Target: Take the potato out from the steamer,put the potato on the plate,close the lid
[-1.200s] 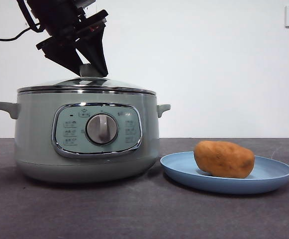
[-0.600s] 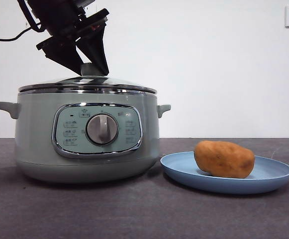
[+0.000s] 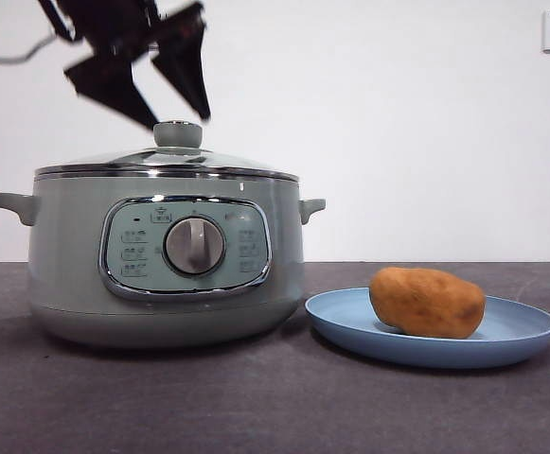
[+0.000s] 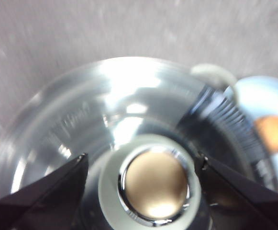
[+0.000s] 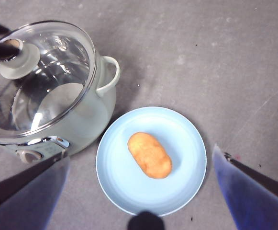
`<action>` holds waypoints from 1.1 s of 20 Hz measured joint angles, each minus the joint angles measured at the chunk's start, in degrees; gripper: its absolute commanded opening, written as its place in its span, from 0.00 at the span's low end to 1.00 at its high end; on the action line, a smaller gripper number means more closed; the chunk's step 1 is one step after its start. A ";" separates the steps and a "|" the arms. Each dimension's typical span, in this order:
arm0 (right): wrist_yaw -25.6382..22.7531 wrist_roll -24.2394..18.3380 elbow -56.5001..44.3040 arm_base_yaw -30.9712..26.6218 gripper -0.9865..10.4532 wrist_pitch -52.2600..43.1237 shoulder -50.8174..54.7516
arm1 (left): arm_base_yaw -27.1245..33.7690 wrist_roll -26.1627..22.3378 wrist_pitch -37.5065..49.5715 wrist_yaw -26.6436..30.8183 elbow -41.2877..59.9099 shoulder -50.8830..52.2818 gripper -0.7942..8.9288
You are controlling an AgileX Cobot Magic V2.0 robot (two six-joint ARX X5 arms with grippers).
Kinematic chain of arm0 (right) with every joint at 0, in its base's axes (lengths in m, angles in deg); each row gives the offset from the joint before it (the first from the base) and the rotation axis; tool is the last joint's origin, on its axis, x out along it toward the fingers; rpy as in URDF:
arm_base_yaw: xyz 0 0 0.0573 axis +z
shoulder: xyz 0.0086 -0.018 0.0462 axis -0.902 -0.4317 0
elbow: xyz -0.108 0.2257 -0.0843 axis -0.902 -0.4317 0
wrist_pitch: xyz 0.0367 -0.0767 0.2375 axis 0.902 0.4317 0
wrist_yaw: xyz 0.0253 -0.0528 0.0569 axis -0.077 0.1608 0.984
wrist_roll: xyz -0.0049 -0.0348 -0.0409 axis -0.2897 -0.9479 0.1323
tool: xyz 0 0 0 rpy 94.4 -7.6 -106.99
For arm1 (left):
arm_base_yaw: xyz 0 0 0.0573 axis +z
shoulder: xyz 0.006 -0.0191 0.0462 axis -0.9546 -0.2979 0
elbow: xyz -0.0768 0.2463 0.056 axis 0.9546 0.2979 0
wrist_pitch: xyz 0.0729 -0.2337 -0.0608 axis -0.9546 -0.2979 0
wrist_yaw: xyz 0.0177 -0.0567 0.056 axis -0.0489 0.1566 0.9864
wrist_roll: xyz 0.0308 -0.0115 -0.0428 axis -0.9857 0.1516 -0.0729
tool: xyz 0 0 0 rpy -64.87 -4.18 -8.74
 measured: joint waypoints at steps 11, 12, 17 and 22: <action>15.15 -0.44 7.65 0.02 0.52 -6.49 -0.22 | 0.00 1.05 -13.92 -6.97 -21.46 25.68 0.47; 15.15 -0.44 7.74 0.02 0.52 -7.21 -0.20 | 0.00 1.03 -16.98 -7.13 -21.46 26.91 0.47; 15.04 -0.90 7.76 0.02 0.07 -7.43 -0.24 | 0.00 0.24 -23.56 -7.21 -21.42 27.34 0.09; 15.04 -2.84 7.76 0.02 0.08 -7.45 -0.24 | 0.00 -1.42 -27.02 -5.86 -20.76 26.03 0.07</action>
